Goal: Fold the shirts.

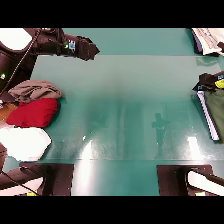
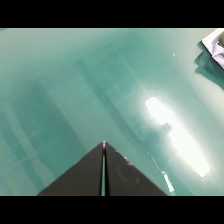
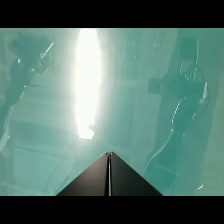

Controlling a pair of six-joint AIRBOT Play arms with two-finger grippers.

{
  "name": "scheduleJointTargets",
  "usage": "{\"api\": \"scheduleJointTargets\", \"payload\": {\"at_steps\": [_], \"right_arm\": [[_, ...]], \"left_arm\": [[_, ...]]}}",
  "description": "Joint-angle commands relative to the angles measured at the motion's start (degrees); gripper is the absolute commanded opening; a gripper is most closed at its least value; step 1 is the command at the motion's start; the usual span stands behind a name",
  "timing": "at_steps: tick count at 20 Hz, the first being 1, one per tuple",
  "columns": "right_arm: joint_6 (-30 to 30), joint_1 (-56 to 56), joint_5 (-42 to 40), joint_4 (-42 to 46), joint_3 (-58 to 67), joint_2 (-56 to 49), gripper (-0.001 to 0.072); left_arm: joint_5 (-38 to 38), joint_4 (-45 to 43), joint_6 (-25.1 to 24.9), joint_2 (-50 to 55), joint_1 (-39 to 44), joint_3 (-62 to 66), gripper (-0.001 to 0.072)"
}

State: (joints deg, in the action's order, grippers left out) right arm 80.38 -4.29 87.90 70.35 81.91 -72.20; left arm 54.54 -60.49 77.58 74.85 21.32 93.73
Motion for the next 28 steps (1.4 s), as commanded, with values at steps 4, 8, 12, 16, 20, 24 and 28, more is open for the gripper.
{"api": "scheduleJointTargets", "payload": {"at_steps": [4,8,12,16,20,24,28], "right_arm": [[-0.04,0.17,0.33,0.13,0.00,0.02,0.0019],[-0.02,0.17,0.33,0.13,0.00,0.02,0.0019],[-0.02,0.20,1.01,0.11,0.00,0.02,0.0019],[-0.02,0.20,1.01,0.13,0.00,0.02,0.0019],[0.00,0.20,1.46,0.09,0.00,0.02,0.0019],[0.20,0.22,1.46,0.07,-0.02,0.02,0.0019],[0.39,0.24,0.76,-0.35,-0.02,0.02,0.0019]], "left_arm": [[-0.11,0.00,0.00,-0.02,0.00,0.02,0.0029],[-0.11,0.00,0.00,-0.02,0.00,0.02,0.0029],[-0.17,0.13,0.00,-0.02,0.00,0.00,0.0029],[-5.53,-6.69,0.02,-0.17,-0.26,0.07,0.0618],[4.68,-34.47,12.33,0.04,-6.95,-0.39,0.0714],[8.61,-38.51,15.52,0.02,-21.55,-10.54,0.0714],[0.07,-38.23,15.50,0.02,-31.41,-25.46,0.0715]]}}
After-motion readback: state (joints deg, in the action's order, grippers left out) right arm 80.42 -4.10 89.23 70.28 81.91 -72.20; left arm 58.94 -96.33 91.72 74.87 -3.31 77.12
